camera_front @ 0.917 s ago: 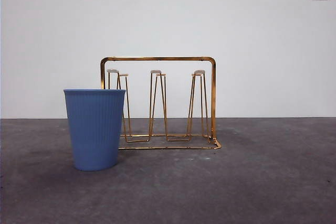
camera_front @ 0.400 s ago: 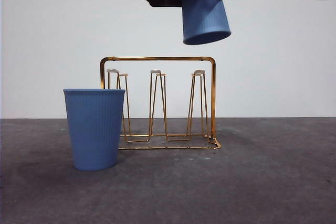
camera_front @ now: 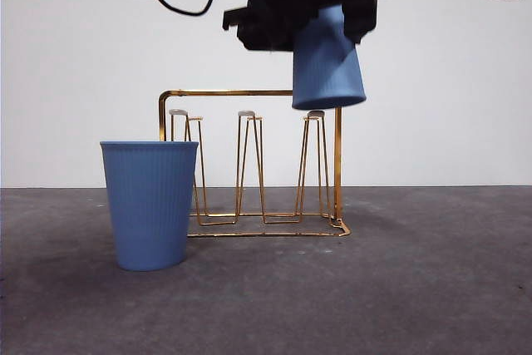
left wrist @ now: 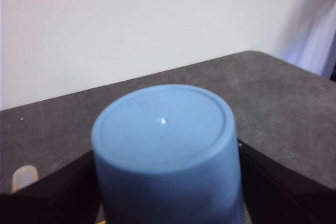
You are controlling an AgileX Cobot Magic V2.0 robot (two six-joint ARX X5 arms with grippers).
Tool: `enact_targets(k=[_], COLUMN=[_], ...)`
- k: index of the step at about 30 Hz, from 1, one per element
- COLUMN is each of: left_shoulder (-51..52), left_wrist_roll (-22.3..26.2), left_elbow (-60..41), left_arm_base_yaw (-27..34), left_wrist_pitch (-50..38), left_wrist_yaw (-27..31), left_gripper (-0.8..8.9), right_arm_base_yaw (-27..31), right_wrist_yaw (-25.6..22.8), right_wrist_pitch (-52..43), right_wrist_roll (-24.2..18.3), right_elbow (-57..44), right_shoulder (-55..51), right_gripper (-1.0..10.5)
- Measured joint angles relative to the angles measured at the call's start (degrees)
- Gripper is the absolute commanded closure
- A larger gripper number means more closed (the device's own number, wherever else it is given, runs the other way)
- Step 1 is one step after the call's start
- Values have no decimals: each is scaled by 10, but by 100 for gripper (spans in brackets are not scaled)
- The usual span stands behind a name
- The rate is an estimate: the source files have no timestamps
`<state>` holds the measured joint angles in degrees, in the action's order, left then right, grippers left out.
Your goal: Pick up cup 1,put cup 1 in the cup rack,pick up cup 2,put cup 2 in the cup rack
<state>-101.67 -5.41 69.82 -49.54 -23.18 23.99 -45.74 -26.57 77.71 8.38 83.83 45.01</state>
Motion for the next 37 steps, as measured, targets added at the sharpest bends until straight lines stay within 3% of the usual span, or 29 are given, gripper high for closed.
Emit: enact_targets(k=[17, 37], left_shoulder=[-27, -66], left_wrist_roll=[10, 3], left_elbow=[0, 0], left_arm_base_yaw=[9, 15], left_wrist_pitch=[-43, 23], left_wrist_yaw=[12, 0], left_gripper=[821, 821], right_arm_base_yaw=[0, 0], right_wrist_yaw=[0, 0], right_wrist_pitch=[1, 1], right_wrist_roll=[0, 0], right_elbow=[0, 0], right_shoulder=[-7, -7], right_gripper=[729, 729])
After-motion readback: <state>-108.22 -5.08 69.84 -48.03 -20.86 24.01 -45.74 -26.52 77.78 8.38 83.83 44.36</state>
